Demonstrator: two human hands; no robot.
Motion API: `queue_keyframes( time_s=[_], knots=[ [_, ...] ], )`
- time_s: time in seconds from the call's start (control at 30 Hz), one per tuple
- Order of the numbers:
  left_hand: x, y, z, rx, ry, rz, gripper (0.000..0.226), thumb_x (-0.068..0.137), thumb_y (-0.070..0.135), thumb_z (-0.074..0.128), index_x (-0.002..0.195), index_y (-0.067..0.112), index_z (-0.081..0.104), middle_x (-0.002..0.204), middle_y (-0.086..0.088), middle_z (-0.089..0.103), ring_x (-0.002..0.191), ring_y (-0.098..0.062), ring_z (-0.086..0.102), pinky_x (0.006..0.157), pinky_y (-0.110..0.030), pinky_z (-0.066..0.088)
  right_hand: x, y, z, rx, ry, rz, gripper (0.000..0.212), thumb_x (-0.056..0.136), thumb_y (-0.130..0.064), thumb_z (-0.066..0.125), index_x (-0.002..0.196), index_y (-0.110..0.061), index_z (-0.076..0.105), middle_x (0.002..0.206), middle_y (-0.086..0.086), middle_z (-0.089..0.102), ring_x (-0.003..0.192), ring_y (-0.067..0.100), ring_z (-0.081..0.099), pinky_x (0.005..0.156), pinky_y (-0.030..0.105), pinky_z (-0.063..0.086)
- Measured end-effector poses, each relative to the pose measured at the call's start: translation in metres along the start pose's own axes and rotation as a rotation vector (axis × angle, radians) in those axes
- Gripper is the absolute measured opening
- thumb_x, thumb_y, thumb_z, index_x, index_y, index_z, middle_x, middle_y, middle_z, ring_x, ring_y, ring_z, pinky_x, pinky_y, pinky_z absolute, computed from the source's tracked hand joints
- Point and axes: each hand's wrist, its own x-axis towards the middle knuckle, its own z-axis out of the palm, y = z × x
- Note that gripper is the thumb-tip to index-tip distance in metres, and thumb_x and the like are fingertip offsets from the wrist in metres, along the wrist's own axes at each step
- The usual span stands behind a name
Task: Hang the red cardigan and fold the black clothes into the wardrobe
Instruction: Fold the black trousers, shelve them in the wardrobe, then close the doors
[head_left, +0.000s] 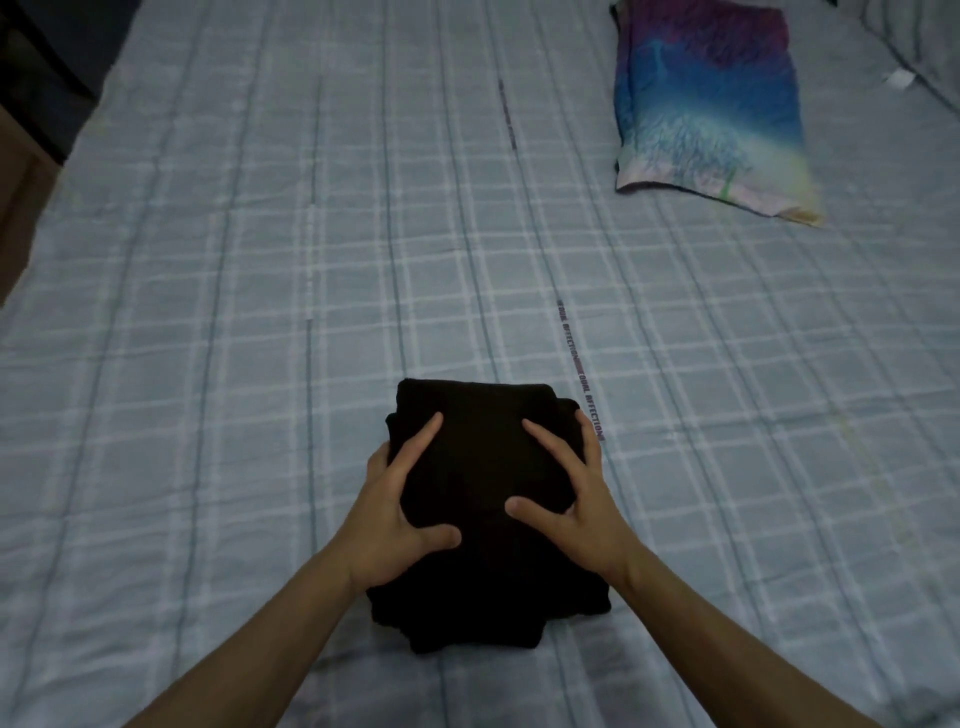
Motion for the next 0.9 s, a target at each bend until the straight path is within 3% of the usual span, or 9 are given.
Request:
queue_keyframes(
  time_s=[0.1, 0.27, 0.33, 0.43, 0.57, 0.7, 0.9],
  knots=[
    [-0.027, 0.021, -0.01, -0.002, 0.032, 0.028, 0.116, 0.066, 0.022, 0.091, 0.144, 0.066, 0.016, 0.147, 0.008, 0.025, 0.13, -0.005, 0.034, 0.086, 0.002, 0.036, -0.017, -0.031, -0.008, -0.014, 0.003, -0.018, 0.082, 0.075, -0.045, 0.082, 0.142, -0.055, 0.036, 0.157, -0.026, -0.017, 0.141, -0.014, 0.006, 0.102, -0.001, 0.024],
    [-0.075, 0.067, -0.041, -0.014, 0.11, 0.058, 0.116, 0.067, 0.024, 0.091, 0.141, 0.07, 0.015, 0.145, 0.009, 0.027, 0.133, -0.008, 0.036, 0.101, -0.013, 0.036, -0.031, -0.1, -0.021, -0.068, -0.039, -0.096, 0.082, 0.077, -0.044, 0.08, 0.143, -0.057, 0.033, 0.155, -0.027, -0.025, 0.132, -0.028, -0.007, 0.093, -0.009, 0.02],
    [-0.1, 0.091, -0.058, -0.006, 0.168, 0.062, 0.116, 0.067, 0.024, 0.091, 0.141, 0.07, 0.015, 0.145, 0.008, 0.027, 0.132, -0.006, 0.037, 0.1, -0.011, 0.035, -0.034, -0.137, -0.026, -0.081, -0.069, -0.15, 0.082, 0.078, -0.044, 0.08, 0.144, -0.056, 0.032, 0.155, -0.025, -0.026, 0.137, -0.018, -0.003, 0.088, -0.012, 0.019],
    [-0.14, 0.13, -0.083, 0.035, 0.257, 0.07, 0.116, 0.068, 0.024, 0.09, 0.142, 0.069, 0.013, 0.147, 0.007, 0.025, 0.132, -0.005, 0.034, 0.096, -0.006, 0.033, -0.041, -0.191, -0.032, -0.058, -0.113, -0.214, 0.082, 0.078, -0.045, 0.079, 0.143, -0.058, 0.031, 0.155, -0.026, -0.026, 0.143, -0.002, 0.0, 0.094, -0.006, 0.021],
    [-0.202, 0.175, -0.101, 0.084, 0.399, 0.057, 0.116, 0.067, 0.025, 0.09, 0.143, 0.068, 0.014, 0.149, 0.005, 0.024, 0.135, -0.008, 0.034, 0.099, -0.007, 0.032, -0.056, -0.245, -0.037, -0.03, -0.203, -0.339, 0.082, 0.078, -0.048, 0.078, 0.143, -0.06, 0.029, 0.155, -0.026, -0.027, 0.143, -0.001, 0.003, 0.101, 0.004, 0.023],
    [-0.269, 0.207, -0.104, 0.098, 0.583, 0.037, 0.116, 0.065, 0.028, 0.091, 0.144, 0.067, 0.015, 0.152, 0.004, 0.026, 0.139, -0.01, 0.033, 0.112, -0.028, 0.034, -0.072, -0.297, -0.037, -0.03, -0.326, -0.477, 0.081, 0.079, -0.048, 0.078, 0.142, -0.061, 0.029, 0.156, -0.024, -0.027, 0.142, -0.002, 0.003, 0.095, -0.004, 0.021],
    [-0.373, 0.229, -0.095, 0.047, 0.802, -0.056, 0.114, 0.066, 0.031, 0.091, 0.142, 0.069, 0.015, 0.152, 0.003, 0.023, 0.139, -0.017, 0.032, 0.116, -0.042, 0.034, -0.112, -0.361, -0.012, -0.041, -0.522, -0.647, 0.081, 0.079, -0.046, 0.079, 0.142, -0.061, 0.031, 0.157, -0.021, -0.025, 0.137, -0.004, 0.009, 0.09, -0.009, 0.022]
  ],
)
